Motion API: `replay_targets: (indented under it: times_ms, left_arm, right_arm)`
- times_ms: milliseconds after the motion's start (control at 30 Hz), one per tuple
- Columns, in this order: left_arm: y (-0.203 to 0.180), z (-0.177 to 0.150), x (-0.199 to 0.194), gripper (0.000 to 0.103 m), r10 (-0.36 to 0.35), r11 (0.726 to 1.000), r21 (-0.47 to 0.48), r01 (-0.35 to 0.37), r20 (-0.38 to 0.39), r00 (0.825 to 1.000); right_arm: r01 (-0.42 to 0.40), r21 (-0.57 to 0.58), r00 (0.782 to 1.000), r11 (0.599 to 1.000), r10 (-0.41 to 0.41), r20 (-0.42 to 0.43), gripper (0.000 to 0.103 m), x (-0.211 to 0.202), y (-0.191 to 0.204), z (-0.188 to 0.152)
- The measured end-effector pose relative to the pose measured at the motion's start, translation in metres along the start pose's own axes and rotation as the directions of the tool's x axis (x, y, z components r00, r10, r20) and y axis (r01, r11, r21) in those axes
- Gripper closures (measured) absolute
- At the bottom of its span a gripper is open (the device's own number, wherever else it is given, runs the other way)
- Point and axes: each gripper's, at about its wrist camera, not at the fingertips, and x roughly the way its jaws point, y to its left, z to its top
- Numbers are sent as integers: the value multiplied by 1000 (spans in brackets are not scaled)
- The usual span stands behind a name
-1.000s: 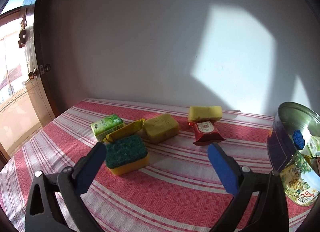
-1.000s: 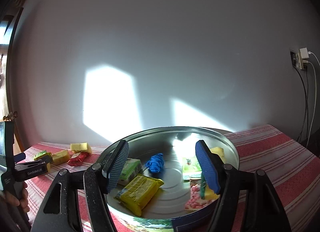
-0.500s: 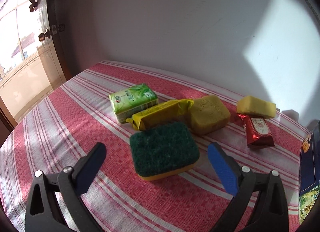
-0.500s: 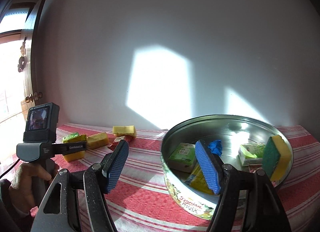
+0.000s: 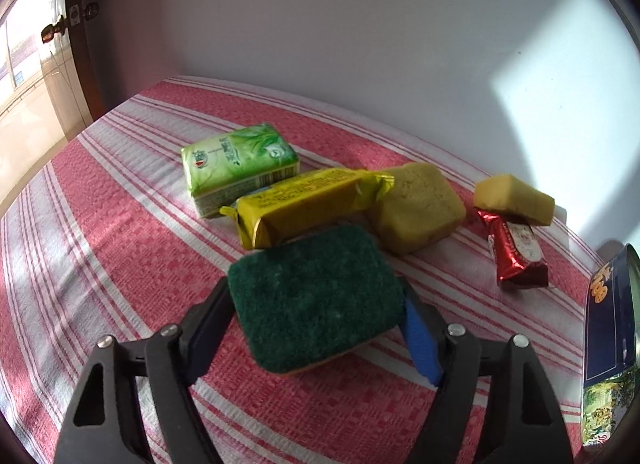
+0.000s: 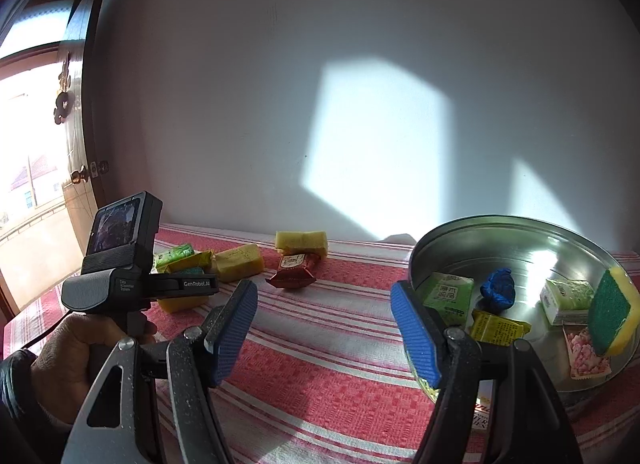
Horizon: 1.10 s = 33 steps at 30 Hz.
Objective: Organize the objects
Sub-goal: 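Grasp the green sponge with the left tool while the right tool grasps the red snack packet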
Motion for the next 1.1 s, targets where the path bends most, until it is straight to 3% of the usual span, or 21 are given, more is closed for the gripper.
replay_targets:
  times_ms: [200,500,667,867,1100]
  left_arm:
    - [10,-2,-4,31,-38,998,48,38,-11,999]
    - [42,-2,-36,32,-53,999,13,53,28,998]
    - [47,5,-56,32,-49,999,10,48,143,988]
    - [36,7,-78,32,16,997,65,-38,300,954]
    - [41,11,-70,32,43,997,45,-58,270,962]
  right_arm:
    - [-25,17,998,1000,26,-60,32,26,11,2]
    - [-43,27,981,999,48,-191,32,78,28,10]
    - [-43,73,960,996,61,-274,32,123,29,15]
    - [-16,88,929,996,47,-366,32,180,30,25]
    - [30,36,879,999,-9,-476,32,230,38,25]
